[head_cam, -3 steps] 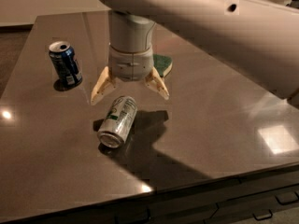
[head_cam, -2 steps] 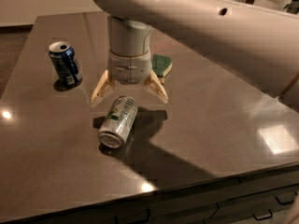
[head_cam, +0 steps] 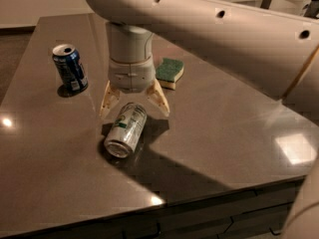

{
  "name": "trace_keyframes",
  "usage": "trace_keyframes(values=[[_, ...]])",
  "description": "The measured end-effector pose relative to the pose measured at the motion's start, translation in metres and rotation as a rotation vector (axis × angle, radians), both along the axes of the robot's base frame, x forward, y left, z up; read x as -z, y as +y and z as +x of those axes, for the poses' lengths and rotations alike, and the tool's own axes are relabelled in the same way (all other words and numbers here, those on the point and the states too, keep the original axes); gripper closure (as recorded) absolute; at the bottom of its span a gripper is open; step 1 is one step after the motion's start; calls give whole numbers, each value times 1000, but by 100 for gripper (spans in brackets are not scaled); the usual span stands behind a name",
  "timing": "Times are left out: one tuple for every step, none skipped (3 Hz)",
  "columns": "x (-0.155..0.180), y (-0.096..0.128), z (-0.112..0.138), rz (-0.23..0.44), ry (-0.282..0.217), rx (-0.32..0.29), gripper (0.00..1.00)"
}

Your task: Place 7up can upright

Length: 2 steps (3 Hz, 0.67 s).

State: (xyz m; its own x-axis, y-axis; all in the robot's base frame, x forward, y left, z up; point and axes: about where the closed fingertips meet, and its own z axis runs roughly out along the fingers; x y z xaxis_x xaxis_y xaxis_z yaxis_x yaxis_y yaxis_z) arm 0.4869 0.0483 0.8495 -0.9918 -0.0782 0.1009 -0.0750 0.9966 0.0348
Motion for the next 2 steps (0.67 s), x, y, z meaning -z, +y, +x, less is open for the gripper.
trace_keyframes(values=[[-4,9,-2,-3,-3,-7,40],[-10,14,-4,2,-8,-17,62]])
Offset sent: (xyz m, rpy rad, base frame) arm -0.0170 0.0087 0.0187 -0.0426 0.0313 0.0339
